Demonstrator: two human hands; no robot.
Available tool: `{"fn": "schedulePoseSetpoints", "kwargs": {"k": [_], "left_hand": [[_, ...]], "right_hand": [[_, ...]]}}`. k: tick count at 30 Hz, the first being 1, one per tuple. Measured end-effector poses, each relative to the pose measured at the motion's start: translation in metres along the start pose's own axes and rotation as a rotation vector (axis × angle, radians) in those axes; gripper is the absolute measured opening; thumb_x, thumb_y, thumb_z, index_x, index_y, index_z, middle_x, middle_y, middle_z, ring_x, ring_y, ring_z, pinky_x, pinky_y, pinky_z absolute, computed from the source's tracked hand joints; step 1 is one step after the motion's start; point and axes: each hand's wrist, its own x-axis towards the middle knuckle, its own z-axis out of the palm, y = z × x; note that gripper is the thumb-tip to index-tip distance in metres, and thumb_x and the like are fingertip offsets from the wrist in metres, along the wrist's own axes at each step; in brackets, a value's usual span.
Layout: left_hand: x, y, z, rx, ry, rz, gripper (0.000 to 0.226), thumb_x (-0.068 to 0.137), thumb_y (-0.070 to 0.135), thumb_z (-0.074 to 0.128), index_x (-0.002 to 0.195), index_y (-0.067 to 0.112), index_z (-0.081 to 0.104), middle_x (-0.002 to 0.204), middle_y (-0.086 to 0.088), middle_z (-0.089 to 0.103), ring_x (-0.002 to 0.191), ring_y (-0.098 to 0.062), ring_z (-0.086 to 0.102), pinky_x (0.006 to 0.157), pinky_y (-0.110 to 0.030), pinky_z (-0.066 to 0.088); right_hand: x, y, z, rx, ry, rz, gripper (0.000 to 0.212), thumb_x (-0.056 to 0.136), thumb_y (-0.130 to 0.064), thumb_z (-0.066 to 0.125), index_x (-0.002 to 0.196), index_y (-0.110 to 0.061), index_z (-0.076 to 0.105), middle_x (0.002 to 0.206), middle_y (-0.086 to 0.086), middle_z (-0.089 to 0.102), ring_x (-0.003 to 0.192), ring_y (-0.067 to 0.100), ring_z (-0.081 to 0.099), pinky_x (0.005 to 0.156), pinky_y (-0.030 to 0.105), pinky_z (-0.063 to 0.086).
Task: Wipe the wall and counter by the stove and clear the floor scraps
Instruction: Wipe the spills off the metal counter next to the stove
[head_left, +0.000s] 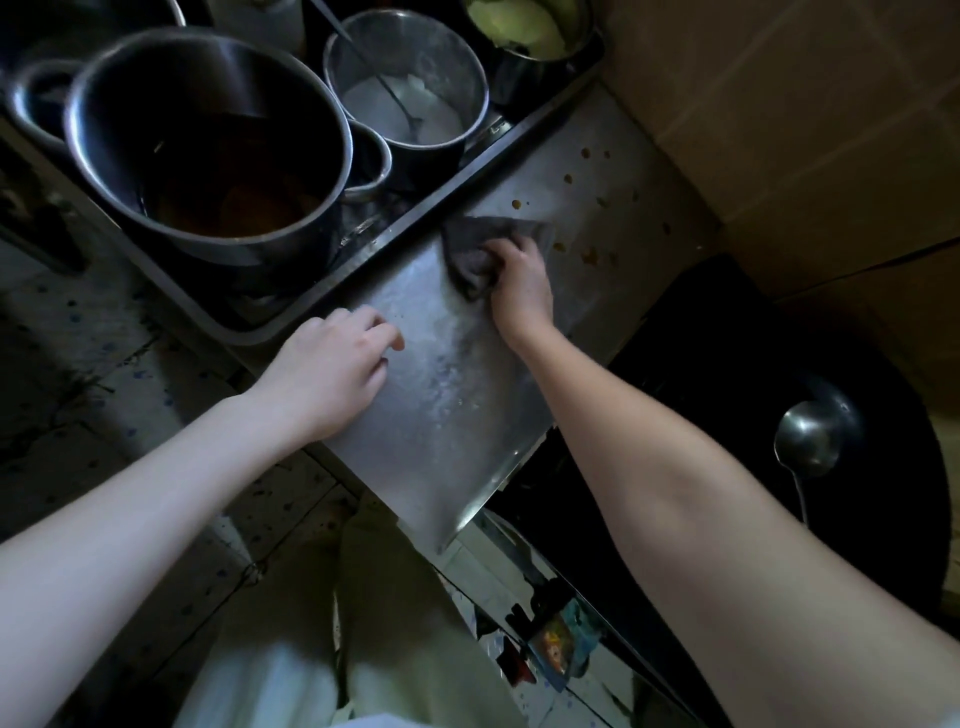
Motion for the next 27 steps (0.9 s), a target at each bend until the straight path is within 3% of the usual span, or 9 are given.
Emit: {"fn": "schedulePoseSetpoints", "kwargs": {"k": [3,8,13,18,23,27], "left_hand": [[-0.001,-0.007,-0.001,0.000,-0.005,-0.014,0.027,0.092,0.022,0.047,0.117,0.020,0.058,0.121,-0.002,0.055,0.105,-0.023,0.053,0.084,-0.036,0.043],[0.002,-0.007,-0.002,-0.013,-0.002,-0.013,0.027,0.092,0.022,0.047,0.117,0.020,0.058,0.120,-0.002,0.055,0.107,-0.023,0.053,0.085,-0.037,0.043],[0.013,0.000,-0.002,0.002,-0.013,0.006,0.028,0.093,0.021,0.046,0.119,0.019,0.056,0.122,-0.003,0.054,0.107,-0.025,0.052,0.085,-0.036,0.041],[0.028,0.008,-0.003,-0.002,0.008,0.020,0.027,0.094,0.024,0.045,0.119,0.022,0.054,0.122,-0.001,0.054,0.107,-0.022,0.051,0.086,-0.034,0.040],[0.038,0.009,-0.002,0.003,0.042,0.023,0.027,0.094,0.026,0.045,0.120,0.024,0.053,0.120,0.001,0.054,0.107,-0.020,0.051,0.086,-0.032,0.040],[0.041,0.010,-0.003,-0.012,0.039,0.014,0.028,0.095,0.027,0.043,0.121,0.025,0.052,0.122,0.002,0.053,0.109,-0.019,0.051,0.087,-0.031,0.040]], "right_hand": [[0.025,0.011,-0.010,-0.184,0.032,0.015,0.035,0.095,-0.024,0.038,0.125,-0.023,0.056,0.136,-0.002,0.049,0.119,0.017,0.048,0.083,0.020,0.030],[0.008,0.033,-0.019,-0.236,0.012,0.051,0.036,0.096,-0.026,0.035,0.126,-0.024,0.053,0.133,-0.004,0.050,0.118,0.020,0.049,0.084,0.022,0.032],[-0.019,0.026,-0.017,-0.096,-0.046,-0.017,0.041,0.083,-0.005,0.047,0.121,-0.015,0.057,0.137,0.011,0.046,0.119,0.033,0.049,0.088,0.039,0.049],[0.011,0.015,-0.015,-0.087,-0.088,-0.096,0.041,0.084,-0.004,0.046,0.121,-0.015,0.055,0.136,0.012,0.047,0.118,0.034,0.049,0.082,0.038,0.048],[0.053,0.013,-0.018,-0.002,-0.053,0.068,0.046,0.085,-0.003,0.036,0.124,-0.019,0.055,0.133,0.010,0.048,0.116,0.032,0.050,0.089,0.034,0.041],[0.075,0.033,-0.031,0.032,-0.021,0.179,0.039,0.093,-0.008,0.035,0.122,-0.020,0.057,0.132,0.013,0.048,0.118,0.033,0.049,0.095,0.029,0.036]]}}
